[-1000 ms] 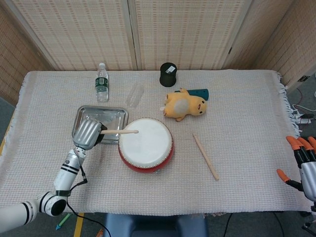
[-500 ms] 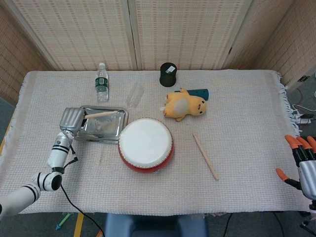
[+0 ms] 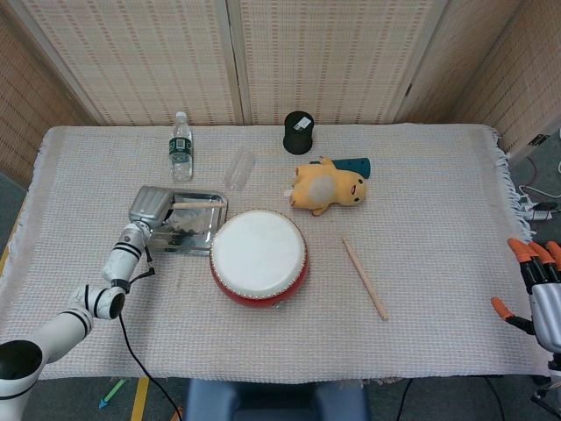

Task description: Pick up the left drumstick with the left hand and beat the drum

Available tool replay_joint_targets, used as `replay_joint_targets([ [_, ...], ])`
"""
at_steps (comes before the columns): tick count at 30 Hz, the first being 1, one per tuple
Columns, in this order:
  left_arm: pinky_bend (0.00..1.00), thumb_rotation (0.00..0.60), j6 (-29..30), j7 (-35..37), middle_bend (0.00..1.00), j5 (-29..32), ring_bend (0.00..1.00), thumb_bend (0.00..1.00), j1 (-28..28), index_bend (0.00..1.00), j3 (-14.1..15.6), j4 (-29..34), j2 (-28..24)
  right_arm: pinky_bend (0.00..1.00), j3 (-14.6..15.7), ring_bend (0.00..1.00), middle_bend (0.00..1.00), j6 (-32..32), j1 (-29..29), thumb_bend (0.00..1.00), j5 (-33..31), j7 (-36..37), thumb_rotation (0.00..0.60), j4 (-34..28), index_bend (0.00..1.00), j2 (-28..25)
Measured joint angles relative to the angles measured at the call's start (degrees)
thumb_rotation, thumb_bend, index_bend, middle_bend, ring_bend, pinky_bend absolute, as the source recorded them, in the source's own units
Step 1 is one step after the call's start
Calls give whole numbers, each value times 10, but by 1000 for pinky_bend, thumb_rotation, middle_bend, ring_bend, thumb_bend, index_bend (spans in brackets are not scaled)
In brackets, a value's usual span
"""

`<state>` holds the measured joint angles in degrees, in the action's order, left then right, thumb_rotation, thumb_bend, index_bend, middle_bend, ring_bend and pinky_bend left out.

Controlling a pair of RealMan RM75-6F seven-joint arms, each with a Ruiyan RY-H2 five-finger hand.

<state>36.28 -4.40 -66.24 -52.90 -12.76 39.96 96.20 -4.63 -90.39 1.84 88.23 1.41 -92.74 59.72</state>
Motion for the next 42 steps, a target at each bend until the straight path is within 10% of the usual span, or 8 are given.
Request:
replay_joint_targets([
  [11, 210, 600, -40, -5, 70, 28, 41, 461, -13, 19, -12, 25, -16, 1, -1, 0, 120, 2, 0, 210, -2, 3, 600, 3, 0, 1],
  [19, 59, 600, -71, -17, 0, 66, 0, 269, -19, 0, -17, 46, -28, 1, -1, 0, 120, -3, -5, 210, -4, 7, 600, 5, 0, 0],
  [30, 23, 600, -82, -19, 0, 119, 0, 246, -19, 0, -26, 53, -27, 1, -1, 0, 120, -7, -7, 210, -4, 8, 600, 5, 0, -1],
  [42, 69, 600, 58, 37, 11, 108, 0, 342, 53, 6, -50, 185, -92, 1, 1, 0, 120, -4, -7, 210, 1, 31, 600, 11, 0, -7],
])
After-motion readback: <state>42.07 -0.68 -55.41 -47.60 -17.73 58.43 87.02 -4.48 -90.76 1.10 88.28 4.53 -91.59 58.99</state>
